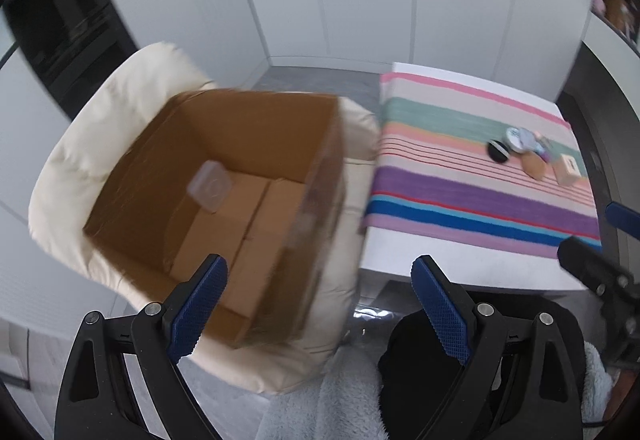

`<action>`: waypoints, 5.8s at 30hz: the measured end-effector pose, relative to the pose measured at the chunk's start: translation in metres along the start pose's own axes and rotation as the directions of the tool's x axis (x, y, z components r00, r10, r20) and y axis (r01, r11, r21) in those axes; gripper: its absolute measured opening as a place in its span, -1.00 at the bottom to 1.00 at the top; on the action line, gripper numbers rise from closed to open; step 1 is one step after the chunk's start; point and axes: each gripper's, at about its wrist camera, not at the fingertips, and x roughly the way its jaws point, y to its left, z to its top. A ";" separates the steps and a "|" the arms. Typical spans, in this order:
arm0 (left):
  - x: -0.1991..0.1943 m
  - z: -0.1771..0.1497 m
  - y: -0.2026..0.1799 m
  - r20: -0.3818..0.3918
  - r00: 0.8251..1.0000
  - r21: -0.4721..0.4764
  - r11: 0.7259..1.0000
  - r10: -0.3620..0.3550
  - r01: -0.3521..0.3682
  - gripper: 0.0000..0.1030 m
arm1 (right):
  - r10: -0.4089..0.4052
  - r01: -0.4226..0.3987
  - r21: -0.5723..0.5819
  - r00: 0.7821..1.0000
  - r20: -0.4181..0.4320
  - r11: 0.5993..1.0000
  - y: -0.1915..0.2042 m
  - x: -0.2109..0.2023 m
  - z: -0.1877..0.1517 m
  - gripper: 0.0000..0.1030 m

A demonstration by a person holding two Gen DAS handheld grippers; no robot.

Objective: Organize objects

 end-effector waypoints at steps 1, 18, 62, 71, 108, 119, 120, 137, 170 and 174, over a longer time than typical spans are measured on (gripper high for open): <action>0.001 0.002 -0.007 0.001 1.000 0.011 1.000 -0.007 0.007 0.83 | -0.007 0.007 0.019 1.000 0.002 1.000 -0.011 -0.002 -0.001 1.00; 0.023 0.044 -0.134 -0.053 0.987 0.169 0.973 -0.150 0.157 0.83 | -0.197 0.207 0.274 0.978 -0.065 0.939 -0.183 -0.005 -0.030 1.00; 0.300 0.144 -0.322 -0.119 0.964 0.197 0.946 -0.237 0.257 -0.06 | -0.294 0.330 0.294 0.942 -0.162 0.897 -0.364 0.218 0.011 0.05; 0.280 0.151 -0.322 -0.098 0.972 0.219 0.949 -0.212 0.229 -0.06 | -0.322 0.348 0.267 0.937 -0.138 0.899 -0.355 0.204 0.018 0.05; 0.043 0.224 -0.236 0.099 0.970 0.132 0.969 -0.220 0.207 -0.05 | -0.399 0.373 0.235 0.915 0.069 0.897 -0.281 -0.023 0.118 0.05; 0.022 0.218 -0.231 0.115 0.970 0.122 0.972 -0.213 0.199 -0.05 | -0.411 0.387 0.212 0.908 0.078 0.897 -0.268 -0.043 0.114 0.05; 0.022 0.217 -0.230 0.113 0.971 0.121 0.973 -0.212 0.198 -0.05 | -0.408 0.386 0.212 0.910 0.075 0.898 -0.269 -0.043 0.113 0.05; -0.028 0.161 -0.197 0.139 0.964 0.132 0.969 -0.227 0.209 -0.05 | -0.386 0.366 0.215 0.921 0.057 0.905 -0.255 -0.067 0.074 0.05; -0.050 0.039 -0.126 0.092 0.973 0.152 0.969 -0.211 0.196 -0.05 | -0.319 0.306 0.254 0.948 0.012 0.917 -0.166 -0.121 -0.082 0.05; -0.046 0.040 -0.123 0.076 0.971 0.144 0.967 -0.225 0.212 -0.05 | -0.324 0.310 0.266 0.946 0.007 0.913 -0.167 -0.121 -0.082 0.05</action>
